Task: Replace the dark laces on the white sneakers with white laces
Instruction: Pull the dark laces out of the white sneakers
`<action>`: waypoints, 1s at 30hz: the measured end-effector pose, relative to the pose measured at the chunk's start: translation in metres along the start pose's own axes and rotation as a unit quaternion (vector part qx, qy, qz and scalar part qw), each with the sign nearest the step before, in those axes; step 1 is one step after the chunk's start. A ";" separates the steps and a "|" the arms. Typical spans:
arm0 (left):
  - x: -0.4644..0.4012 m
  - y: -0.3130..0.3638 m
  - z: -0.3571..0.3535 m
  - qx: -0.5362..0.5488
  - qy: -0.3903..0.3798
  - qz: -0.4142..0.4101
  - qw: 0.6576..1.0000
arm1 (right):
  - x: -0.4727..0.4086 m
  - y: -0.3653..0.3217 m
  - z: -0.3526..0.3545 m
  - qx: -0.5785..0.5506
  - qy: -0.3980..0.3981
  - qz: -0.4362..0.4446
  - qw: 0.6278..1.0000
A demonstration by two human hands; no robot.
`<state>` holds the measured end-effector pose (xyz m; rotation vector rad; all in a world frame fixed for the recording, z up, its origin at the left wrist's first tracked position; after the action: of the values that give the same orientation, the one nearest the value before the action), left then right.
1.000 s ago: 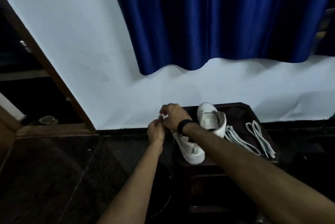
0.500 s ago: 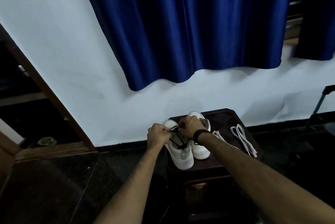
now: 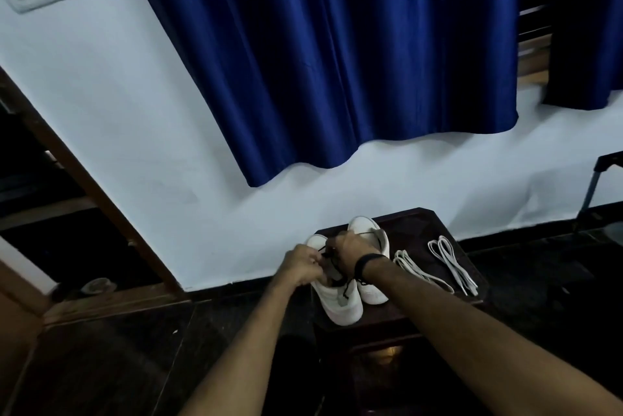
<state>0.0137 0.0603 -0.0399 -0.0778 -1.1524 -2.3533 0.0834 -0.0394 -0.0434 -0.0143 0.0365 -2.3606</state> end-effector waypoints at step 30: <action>-0.010 -0.003 0.004 0.233 0.049 0.036 0.971 | 0.024 0.001 0.064 -0.394 -0.212 0.211 0.869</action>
<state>0.0200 0.0694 -0.0420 0.1563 -1.5882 -1.9436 0.0684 -0.0584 0.0209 -0.8309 0.7100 -1.7139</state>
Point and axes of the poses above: each hand's wrist, its own x-axis away from the middle knuckle, its own z-axis out of the back of the hand, y = z × x, the point moved 6 cm from there along -x, towards the middle knuckle, and after that the axes turned 12 degrees about x, right-handed, at the moved point
